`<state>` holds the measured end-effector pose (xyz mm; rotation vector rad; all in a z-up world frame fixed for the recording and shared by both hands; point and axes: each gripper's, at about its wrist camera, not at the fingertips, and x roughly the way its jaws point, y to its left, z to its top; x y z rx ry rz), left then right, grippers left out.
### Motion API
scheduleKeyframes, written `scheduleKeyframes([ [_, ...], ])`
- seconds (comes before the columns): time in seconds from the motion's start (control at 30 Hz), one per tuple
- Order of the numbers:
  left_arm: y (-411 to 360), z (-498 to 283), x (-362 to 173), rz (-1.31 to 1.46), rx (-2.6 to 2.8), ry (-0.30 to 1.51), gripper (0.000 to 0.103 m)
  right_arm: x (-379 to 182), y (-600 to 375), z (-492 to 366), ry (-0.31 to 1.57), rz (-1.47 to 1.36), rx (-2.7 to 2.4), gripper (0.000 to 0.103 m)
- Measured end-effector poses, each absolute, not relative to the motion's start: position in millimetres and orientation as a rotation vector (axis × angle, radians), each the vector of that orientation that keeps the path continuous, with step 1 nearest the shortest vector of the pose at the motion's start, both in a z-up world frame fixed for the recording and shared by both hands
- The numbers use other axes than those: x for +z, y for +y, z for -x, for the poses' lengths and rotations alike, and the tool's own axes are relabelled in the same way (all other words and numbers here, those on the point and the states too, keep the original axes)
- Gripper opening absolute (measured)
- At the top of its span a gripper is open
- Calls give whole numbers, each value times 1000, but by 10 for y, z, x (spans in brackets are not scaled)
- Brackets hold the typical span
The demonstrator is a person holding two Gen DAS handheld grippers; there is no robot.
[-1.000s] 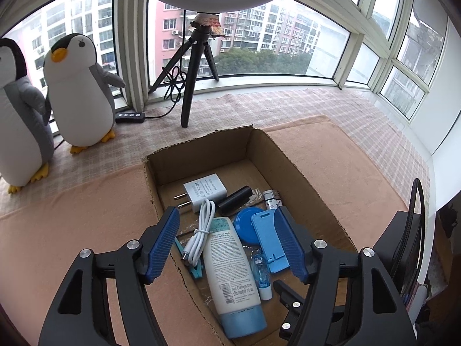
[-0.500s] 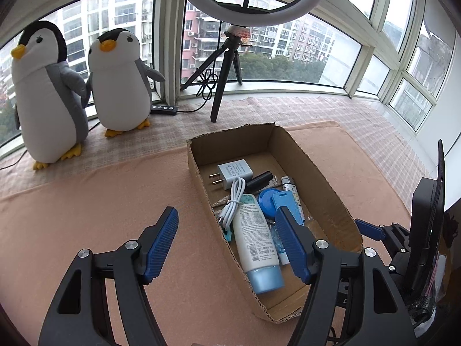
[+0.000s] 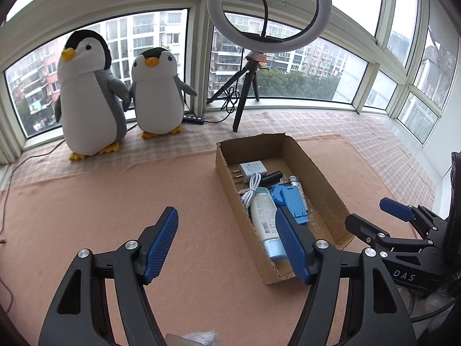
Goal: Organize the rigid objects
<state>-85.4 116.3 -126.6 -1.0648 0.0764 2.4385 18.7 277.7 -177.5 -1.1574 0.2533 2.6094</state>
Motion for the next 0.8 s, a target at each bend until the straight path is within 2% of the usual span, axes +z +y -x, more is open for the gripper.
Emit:
scheduleKeyframes([
  [0.4, 1006, 591, -1118, 1038, 2496, 95, 70, -1436, 2592, -419, 218, 1059, 2645, 86],
  [0.5, 982, 557, -1082, 1035, 2505, 91, 80, -1431, 2573, -447, 224, 1054, 2648, 86],
  [0.8, 1002, 505, -1056, 1028, 2506, 103, 80, -1425, 2548, -467, 218, 1045, 2649, 86],
])
